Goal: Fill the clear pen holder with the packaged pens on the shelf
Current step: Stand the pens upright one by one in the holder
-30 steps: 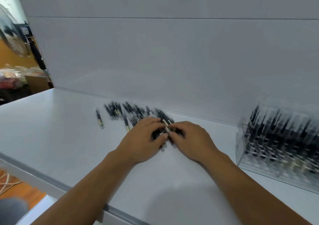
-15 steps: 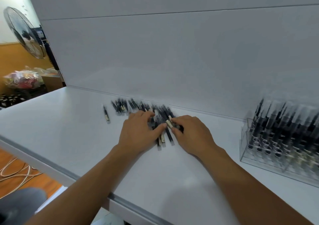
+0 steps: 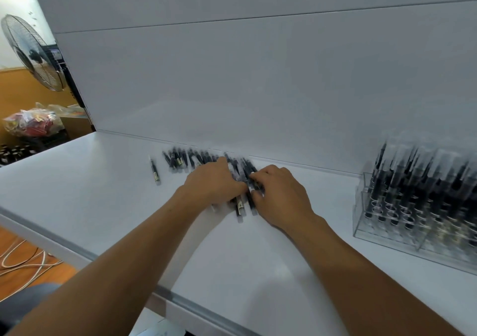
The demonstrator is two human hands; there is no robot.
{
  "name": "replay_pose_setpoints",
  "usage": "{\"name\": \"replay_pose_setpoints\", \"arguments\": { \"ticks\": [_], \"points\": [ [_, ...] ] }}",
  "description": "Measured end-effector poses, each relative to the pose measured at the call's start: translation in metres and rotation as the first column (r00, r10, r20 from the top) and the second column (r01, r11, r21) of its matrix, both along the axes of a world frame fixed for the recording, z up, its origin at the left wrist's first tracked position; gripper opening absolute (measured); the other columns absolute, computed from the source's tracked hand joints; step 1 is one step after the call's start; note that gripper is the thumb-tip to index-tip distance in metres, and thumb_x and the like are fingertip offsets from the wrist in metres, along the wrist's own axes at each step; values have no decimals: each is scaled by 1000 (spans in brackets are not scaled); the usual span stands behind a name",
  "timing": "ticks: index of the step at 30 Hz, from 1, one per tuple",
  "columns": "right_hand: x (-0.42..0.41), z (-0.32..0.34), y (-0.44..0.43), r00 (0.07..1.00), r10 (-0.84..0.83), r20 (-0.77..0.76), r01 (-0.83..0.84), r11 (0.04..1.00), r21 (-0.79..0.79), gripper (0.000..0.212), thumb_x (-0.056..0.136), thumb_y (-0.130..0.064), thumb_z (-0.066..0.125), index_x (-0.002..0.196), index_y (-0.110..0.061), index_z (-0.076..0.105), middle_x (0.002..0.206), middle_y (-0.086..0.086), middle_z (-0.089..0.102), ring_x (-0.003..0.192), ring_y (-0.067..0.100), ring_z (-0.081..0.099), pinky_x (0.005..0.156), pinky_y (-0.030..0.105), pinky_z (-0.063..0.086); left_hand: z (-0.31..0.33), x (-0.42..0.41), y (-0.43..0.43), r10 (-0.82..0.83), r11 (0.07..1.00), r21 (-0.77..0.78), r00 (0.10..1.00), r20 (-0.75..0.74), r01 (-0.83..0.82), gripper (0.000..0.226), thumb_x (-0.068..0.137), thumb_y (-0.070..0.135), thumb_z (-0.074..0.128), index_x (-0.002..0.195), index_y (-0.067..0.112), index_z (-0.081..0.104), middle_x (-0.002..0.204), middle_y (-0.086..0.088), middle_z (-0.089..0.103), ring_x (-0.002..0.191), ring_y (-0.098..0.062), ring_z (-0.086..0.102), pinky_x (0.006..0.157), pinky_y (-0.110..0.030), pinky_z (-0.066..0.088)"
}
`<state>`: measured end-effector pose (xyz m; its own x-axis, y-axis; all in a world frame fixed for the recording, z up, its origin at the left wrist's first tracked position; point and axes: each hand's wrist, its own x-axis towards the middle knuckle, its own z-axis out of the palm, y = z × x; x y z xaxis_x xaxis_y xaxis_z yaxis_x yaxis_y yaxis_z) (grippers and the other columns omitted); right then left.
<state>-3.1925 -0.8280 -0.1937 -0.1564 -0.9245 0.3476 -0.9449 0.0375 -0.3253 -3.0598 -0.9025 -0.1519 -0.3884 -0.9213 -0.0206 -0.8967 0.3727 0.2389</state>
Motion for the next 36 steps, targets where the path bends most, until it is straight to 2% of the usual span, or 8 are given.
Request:
{"name": "replay_pose_setpoints", "arguments": {
  "ticks": [13, 19, 21, 23, 27, 30, 32, 36],
  "points": [
    [-4, 5, 1, 988, -120, 101, 127, 990, -67, 25, 93, -20, 47, 106, -26, 68, 92, -5, 67, 85, 18, 56, 65, 29, 39, -3, 3, -9, 39, 995, 100, 981, -190, -20, 41, 85, 46, 62, 111, 18, 49, 89, 0, 59, 82, -14, 57, 66, -29, 45],
    [-7, 9, 5, 887, -190, 421, 230, 972, -46, 21, 93, -21, 54, 106, -24, 71, 88, -8, 71, 81, 18, 64, 74, 29, 53, 0, -5, -5, 51, 989, 144, 968, -246, -16, 32, 85, 43, 66, 97, 21, 47, 85, 1, 56, 75, -12, 53, 65, -27, 42],
    [-8, 8, 6, 846, -169, 505, 226, 973, -52, 20, 93, -21, 53, 102, -25, 71, 84, -11, 69, 69, 17, 68, 67, 34, 58, -1, -3, -2, 63, 987, 163, 944, -323, -10, 30, 85, 40, 69, 87, 22, 44, 80, 3, 54, 71, -11, 51, 66, -27, 42],
    [-9, 8, 7, 816, -166, 553, 229, 972, -47, 19, 95, -20, 52, 101, -25, 69, 83, -12, 67, 57, 19, 68, 53, 34, 58, -3, -1, -1, 85, 984, 176, 920, -383, -17, 39, 83, 40, 71, 103, 19, 45, 87, 1, 58, 82, -16, 57, 76, -32, 47],
    [-12, 10, 7, 768, -185, 613, 265, 963, -41, 27, 99, -19, 45, 111, -23, 69, 94, -6, 70, 57, 16, 64, 39, 16, 44, -4, 2, 0, 143, 966, 259, 845, -514, -6, 42, 82, 33, 75, 109, 17, 45, 89, -6, 65, 78, -18, 63, 77, -37, 54],
    [-12, 13, 8, 755, -227, 615, 317, 947, -40, 27, 98, -15, 44, 105, -10, 70, 107, 5, 70, 85, 24, 66, 45, 6, 40, -1, 6, 4, 161, 952, 303, 779, -607, 39, 35, 84, 26, 75, 104, 19, 47, 81, -3, 65, 62, -12, 59, 55, -24, 47],
    [-11, 14, 7, 716, -216, 664, 337, 940, -58, 25, 97, -13, 46, 105, -3, 68, 107, 12, 69, 99, 30, 63, 69, 24, 53, 2, 9, 6, 158, 951, 302, 733, -661, 68, 24, 84, 23, 75, 91, 20, 53, 79, -1, 64, 63, -11, 58, 55, -20, 45],
    [-13, 15, 9, 613, -164, 773, 352, 932, -81, 21, 94, -17, 55, 104, -21, 74, 85, -16, 66, 79, 3, 59, 68, 17, 45, 9, 14, 15, 134, 950, 285, 656, -743, 129, 20, 83, 20, 75, 75, 26, 57, 86, 1, 68, 76, -11, 62, 73, -22, 49]
  ]
}}
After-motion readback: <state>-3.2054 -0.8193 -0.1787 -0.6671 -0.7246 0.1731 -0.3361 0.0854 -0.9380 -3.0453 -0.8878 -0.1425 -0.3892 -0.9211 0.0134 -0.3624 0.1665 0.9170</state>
